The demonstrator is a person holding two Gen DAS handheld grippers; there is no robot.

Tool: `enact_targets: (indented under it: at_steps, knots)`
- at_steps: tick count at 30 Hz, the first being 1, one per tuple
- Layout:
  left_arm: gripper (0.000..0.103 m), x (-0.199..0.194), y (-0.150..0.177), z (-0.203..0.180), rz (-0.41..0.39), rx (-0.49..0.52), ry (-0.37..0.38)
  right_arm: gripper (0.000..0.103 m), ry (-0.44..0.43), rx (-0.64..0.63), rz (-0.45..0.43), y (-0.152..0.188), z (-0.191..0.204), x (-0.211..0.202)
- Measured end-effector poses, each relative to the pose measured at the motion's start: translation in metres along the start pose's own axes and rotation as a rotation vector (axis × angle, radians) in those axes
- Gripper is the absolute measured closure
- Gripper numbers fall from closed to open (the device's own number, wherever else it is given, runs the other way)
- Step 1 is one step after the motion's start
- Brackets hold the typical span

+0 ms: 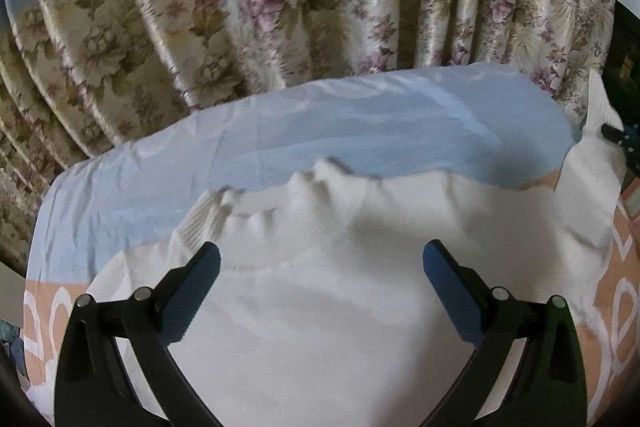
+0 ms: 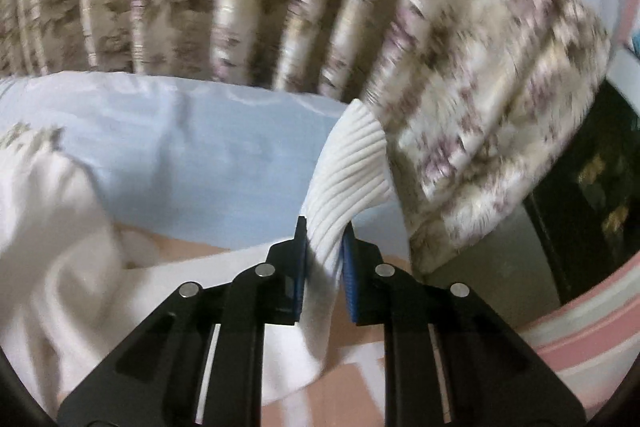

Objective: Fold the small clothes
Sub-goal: 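Carry the cuff with the right tool across the sweater body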

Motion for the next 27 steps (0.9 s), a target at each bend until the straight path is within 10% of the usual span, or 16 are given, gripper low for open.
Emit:
enact_targets:
  at_steps: [17,27]
  knots:
    - [0.002,-0.098,0.103,0.144,0.018,-0.118,-0.208,0.087,-0.205,-0.211,-0.160,-0.046,0.239,-0.141]
    - [0.002,-0.125,0.137,0.181,0.018,-0.246,-0.152,0.084,-0.439,-0.259,0.013,0.002,0.381,-0.150]
Point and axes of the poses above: each gripper's, at about its wrist camera, not at the fingertips, and x roughly the way its jaws point, z to its left, y to its underside, the point moved 9 cm from there along x, roughly the way its jaws point, and after that the axes turned 11 degrees about y, right-handed, at the moved point
